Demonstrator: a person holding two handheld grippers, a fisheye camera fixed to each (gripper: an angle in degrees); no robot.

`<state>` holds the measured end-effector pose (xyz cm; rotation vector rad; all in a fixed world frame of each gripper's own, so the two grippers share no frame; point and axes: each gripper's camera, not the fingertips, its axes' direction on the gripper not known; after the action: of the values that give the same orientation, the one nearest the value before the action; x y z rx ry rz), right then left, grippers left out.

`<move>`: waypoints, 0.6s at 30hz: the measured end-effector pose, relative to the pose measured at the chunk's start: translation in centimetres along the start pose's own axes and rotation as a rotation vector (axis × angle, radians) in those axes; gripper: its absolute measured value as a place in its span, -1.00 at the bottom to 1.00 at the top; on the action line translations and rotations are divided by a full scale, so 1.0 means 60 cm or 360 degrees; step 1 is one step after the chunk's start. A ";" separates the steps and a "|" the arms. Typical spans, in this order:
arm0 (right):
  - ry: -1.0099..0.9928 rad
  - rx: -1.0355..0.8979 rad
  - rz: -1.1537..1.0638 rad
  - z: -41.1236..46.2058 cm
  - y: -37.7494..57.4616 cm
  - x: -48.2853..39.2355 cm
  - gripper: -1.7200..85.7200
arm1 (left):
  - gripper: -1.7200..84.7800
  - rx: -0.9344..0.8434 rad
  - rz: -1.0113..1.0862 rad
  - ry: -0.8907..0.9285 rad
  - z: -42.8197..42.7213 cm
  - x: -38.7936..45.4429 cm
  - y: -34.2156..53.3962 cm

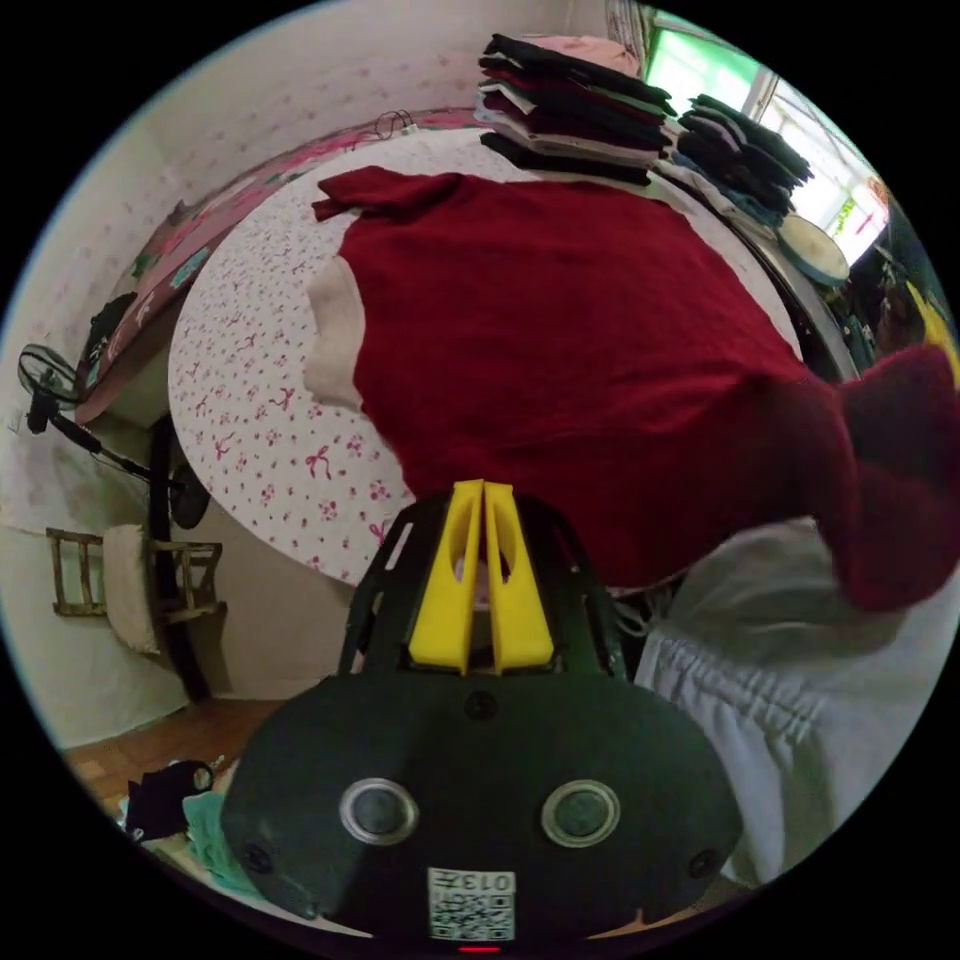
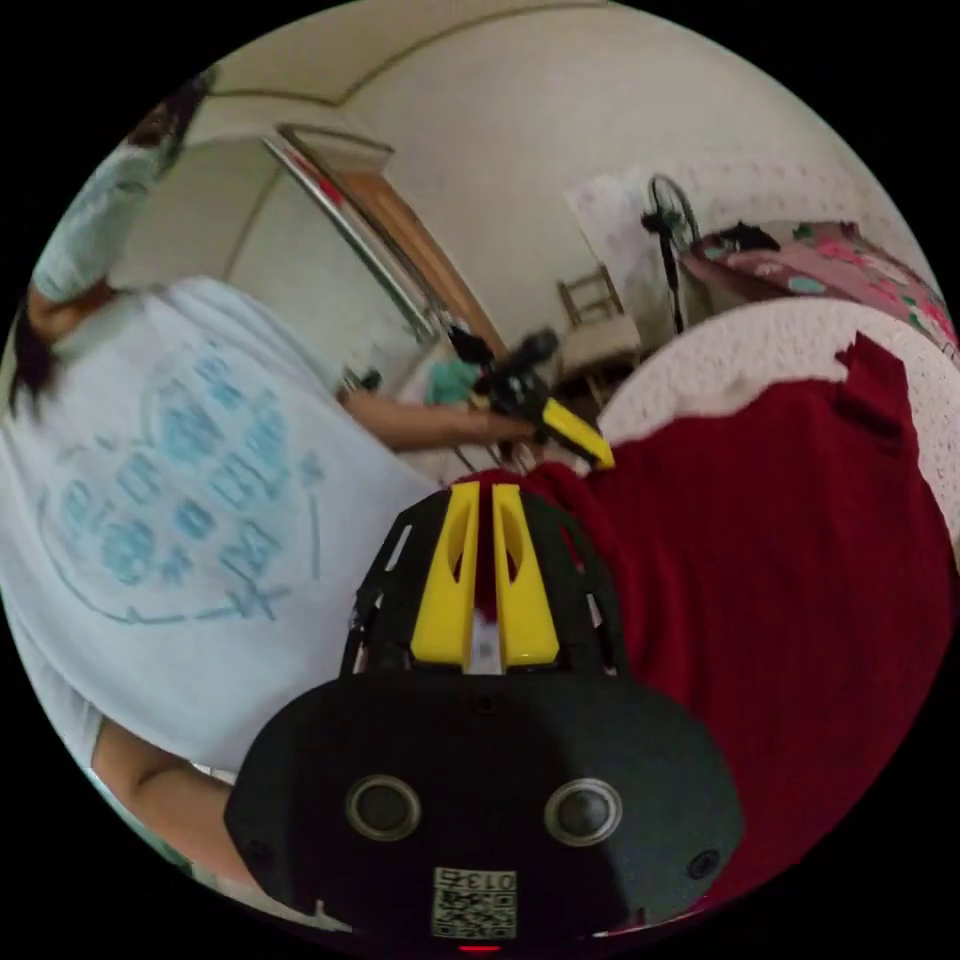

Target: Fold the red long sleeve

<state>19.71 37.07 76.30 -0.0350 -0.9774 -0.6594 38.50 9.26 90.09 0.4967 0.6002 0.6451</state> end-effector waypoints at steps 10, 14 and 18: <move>0.0830 0.0541 0.1219 -0.146 0.198 0.183 -0.80 | -0.78 0.0215 -0.0235 0.0056 -0.027 -0.078 -0.002; 0.0900 0.0446 0.1219 -0.172 0.263 0.141 -0.81 | -0.68 0.0231 0.0007 0.0224 -0.028 -0.057 -0.035; 0.1252 0.0157 0.1208 -0.190 0.335 0.070 -0.79 | -0.67 0.0117 0.0372 0.0090 0.002 0.009 -0.093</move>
<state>40.61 47.60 78.23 -0.0506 -0.1824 0.1003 41.14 5.72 86.67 0.6246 0.6262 0.8630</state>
